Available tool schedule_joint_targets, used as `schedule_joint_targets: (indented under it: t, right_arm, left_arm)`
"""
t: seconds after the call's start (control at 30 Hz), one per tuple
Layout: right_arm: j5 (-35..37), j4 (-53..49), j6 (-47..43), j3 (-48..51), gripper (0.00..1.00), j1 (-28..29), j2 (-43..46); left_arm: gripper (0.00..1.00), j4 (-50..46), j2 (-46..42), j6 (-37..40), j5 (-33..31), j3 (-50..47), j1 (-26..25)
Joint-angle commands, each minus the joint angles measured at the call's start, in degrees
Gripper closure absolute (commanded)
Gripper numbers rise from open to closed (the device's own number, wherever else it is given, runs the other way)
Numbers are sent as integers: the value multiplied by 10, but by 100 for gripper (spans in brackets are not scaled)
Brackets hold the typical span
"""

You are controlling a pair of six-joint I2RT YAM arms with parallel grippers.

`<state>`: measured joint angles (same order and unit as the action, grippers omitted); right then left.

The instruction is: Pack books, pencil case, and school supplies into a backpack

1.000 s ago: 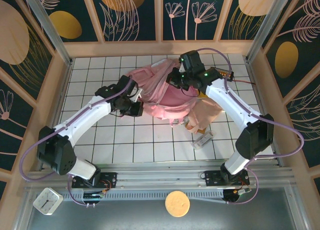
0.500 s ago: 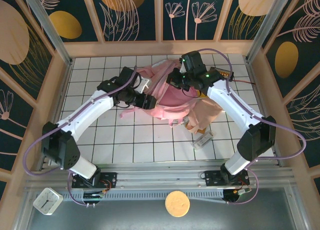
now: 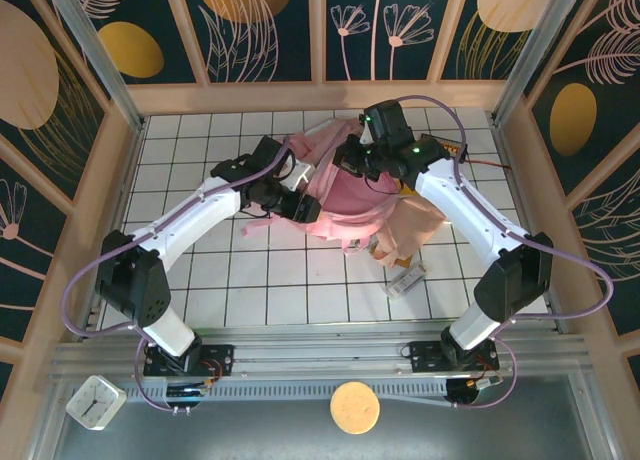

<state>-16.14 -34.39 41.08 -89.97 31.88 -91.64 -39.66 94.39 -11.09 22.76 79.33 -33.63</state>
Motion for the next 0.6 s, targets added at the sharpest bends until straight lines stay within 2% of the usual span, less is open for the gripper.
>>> schedule_joint_targets:
  t: [0.0,0.1,0.2,0.33,0.43,0.57]
  right_arm:
    - [-10,43,5,-39,100,-2,19]
    - [-8,44,5,-42,100,-2,18]
    - [-11,46,9,-46,100,-2,15]
    - [-16,48,14,-54,100,-2,9]
    - [-16,51,18,-57,100,-2,7]
    - [-14,54,22,-62,100,-2,8]
  left_arm:
    - [41,16,7,5,39,13,-16]
    - [42,48,-9,-5,67,-15,-20]
    - [42,57,-18,-3,64,-28,-23]
    - [42,51,-30,7,13,-25,-33]
    - [42,51,-45,12,-75,-24,-49]
    - [43,66,-61,9,-109,-35,-51]
